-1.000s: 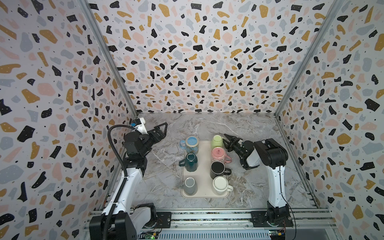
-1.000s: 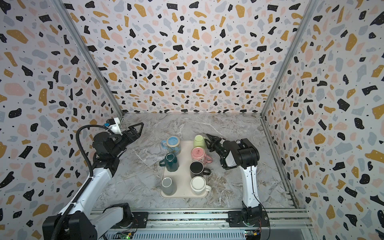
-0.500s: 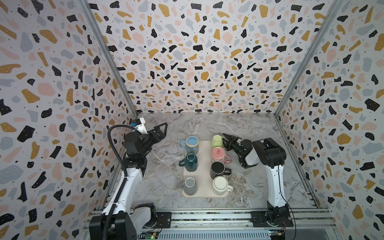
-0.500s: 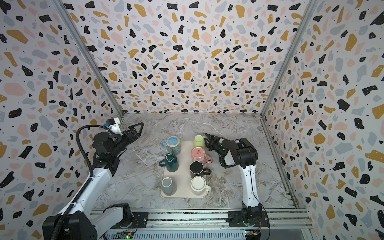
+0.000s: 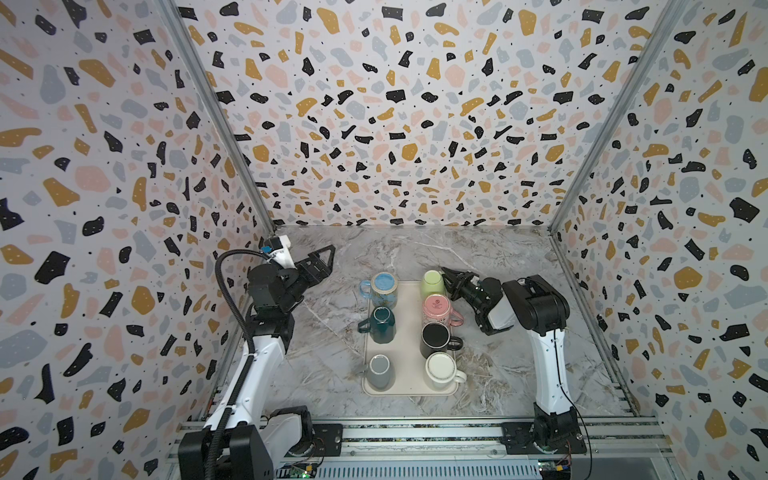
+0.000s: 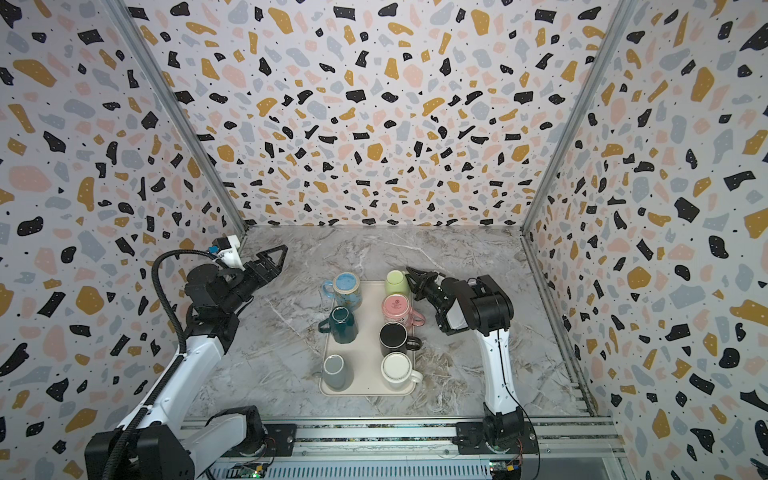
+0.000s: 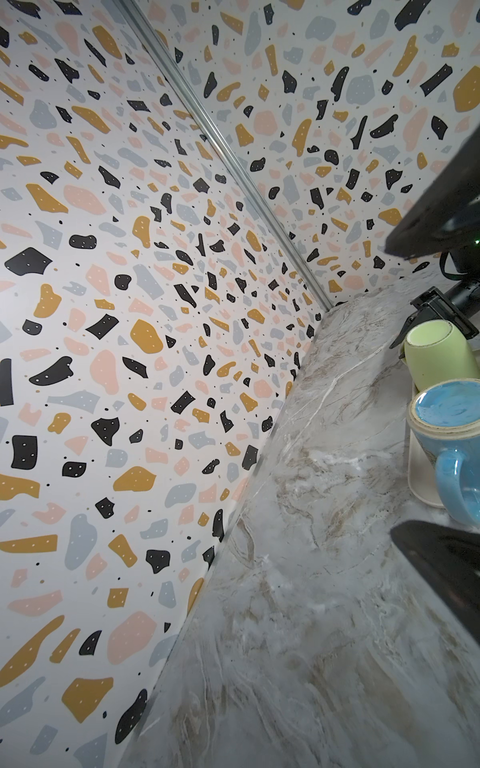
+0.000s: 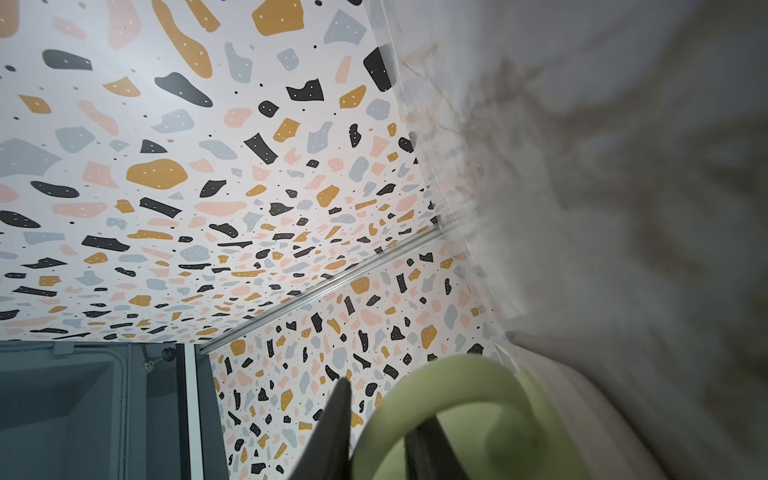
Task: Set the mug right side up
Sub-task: 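Close the right gripper on the light green mug's handle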
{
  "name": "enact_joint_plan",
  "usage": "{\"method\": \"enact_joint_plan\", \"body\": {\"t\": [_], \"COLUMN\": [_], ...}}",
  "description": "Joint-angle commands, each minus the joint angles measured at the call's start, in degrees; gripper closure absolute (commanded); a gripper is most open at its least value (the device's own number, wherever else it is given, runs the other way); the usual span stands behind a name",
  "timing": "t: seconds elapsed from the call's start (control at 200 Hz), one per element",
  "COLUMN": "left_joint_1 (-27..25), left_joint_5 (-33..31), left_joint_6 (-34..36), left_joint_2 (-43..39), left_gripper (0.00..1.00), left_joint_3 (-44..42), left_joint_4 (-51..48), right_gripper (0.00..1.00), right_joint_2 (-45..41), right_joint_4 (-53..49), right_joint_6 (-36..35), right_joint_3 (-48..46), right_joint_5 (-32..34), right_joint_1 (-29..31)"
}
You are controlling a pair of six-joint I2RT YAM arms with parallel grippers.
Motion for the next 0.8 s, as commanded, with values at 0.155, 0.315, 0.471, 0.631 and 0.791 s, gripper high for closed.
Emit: {"method": "enact_joint_plan", "body": {"t": [0.155,0.315,0.471,0.631,0.791], "left_joint_1": [0.3,0.3,0.3,0.3,0.3], "left_joint_5": [0.6,0.6,0.6,0.6,0.7], "left_joint_6": [0.2,0.2,0.2,0.1,0.0], "left_joint_2": [0.1,0.2,0.3,0.3,0.1], "left_gripper": [0.00,0.00,0.00,0.00,0.00], "left_joint_3": [1.4,1.4,1.5,1.5,1.3], "left_joint_4": [1.9,2.0,2.0,2.1,2.1], "right_gripper": [0.85,0.90,0.97,1.00,1.00], "right_joint_2": [1.4,2.0,2.3,2.6,2.7], "right_joint_4": [0.7,1.0,1.6,2.4,3.3], "right_joint_6": [5.0,5.2,5.2,5.2,4.8], "right_joint_3": [1.1,1.3,1.7,2.0,2.5], "right_joint_5": [0.3,0.1,-0.3,-0.7,-1.1], "right_joint_1": [0.2,0.3,0.5,0.6,0.6]}}
